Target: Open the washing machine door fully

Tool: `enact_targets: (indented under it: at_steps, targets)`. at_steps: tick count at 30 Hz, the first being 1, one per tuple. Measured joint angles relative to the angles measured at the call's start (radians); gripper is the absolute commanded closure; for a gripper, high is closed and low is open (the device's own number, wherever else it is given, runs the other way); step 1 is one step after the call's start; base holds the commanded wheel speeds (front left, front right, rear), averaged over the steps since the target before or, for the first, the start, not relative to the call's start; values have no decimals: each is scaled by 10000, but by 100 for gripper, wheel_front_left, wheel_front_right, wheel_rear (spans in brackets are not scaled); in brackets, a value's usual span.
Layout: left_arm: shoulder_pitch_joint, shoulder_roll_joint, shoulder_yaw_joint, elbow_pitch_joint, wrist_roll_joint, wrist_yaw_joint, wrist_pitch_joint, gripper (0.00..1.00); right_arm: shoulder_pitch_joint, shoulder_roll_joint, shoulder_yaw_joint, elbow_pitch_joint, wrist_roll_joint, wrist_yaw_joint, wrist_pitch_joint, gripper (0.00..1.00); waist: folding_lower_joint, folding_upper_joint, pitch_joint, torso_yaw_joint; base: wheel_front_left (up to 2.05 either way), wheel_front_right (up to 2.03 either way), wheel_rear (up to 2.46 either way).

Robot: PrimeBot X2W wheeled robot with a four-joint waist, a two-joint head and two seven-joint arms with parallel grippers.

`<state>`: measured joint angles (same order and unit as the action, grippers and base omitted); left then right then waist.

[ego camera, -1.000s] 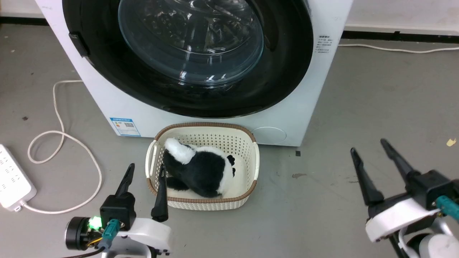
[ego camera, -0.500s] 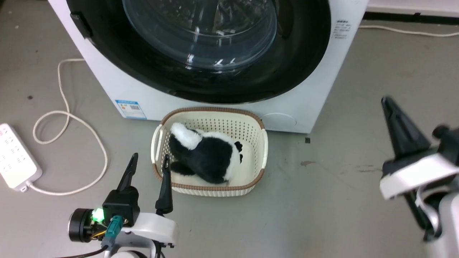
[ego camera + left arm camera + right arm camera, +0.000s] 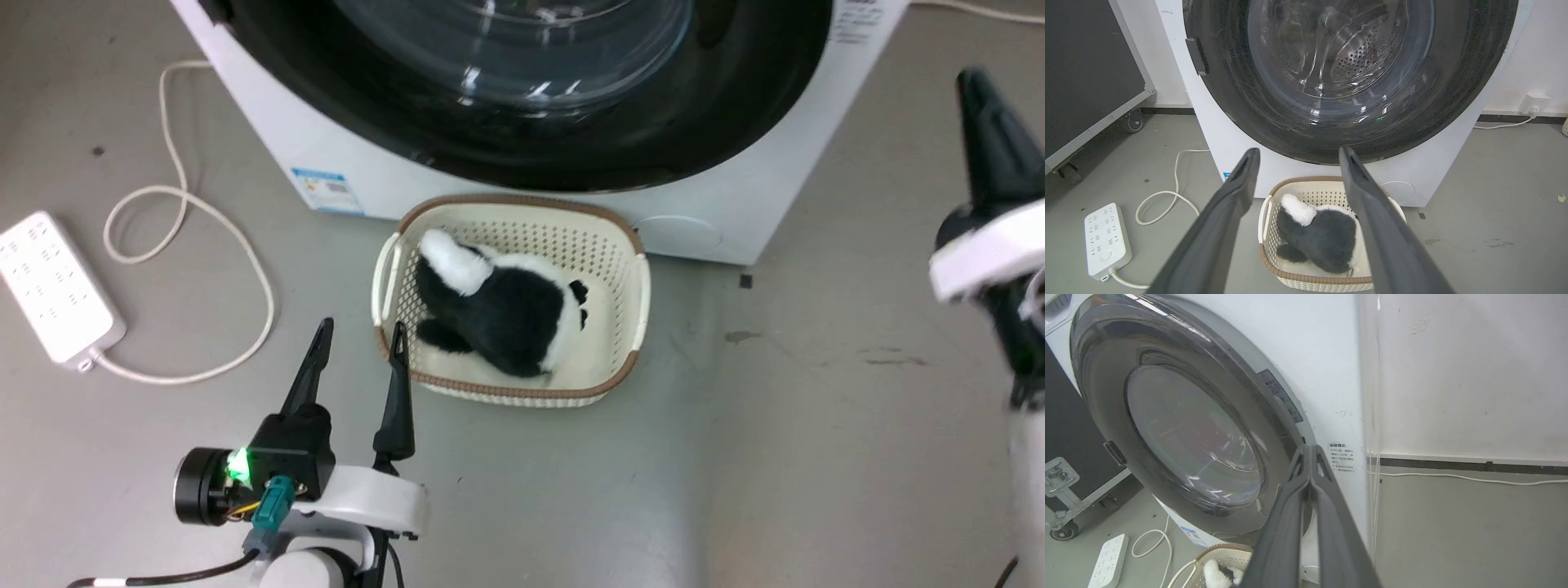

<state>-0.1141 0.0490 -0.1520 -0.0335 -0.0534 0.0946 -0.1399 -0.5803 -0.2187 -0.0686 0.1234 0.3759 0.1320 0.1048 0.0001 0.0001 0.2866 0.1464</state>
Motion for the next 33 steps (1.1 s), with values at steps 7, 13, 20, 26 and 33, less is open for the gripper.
enact_targets:
  at_steps: [7,13,20,26,33]
  targets:
    - [-183,2,-192,-25,-46,96,-125,0,-1438,184,-784,1308,997,-2,1070,100,0,0,413,350,0,0,0]
    - [-342,2,-347,-27,-119,217,-280,0,-2644,290,-1565,2638,1352,-4,1996,100,0,0,707,627,0,0,0]
    - [-440,2,-614,-54,-205,360,-424,0,-4058,456,-2360,3848,2075,-6,3358,100,0,0,1045,910,0,0,0]
    - [-572,2,-823,-90,-265,472,-543,0,-5077,487,-2915,4495,2428,-6,4178,100,0,0,1356,1125,0,0,0]
    - [-773,2,-1028,-182,-295,623,-658,0,-6073,472,-3475,5147,2665,-10,5020,100,0,0,1685,1379,0,0,0]
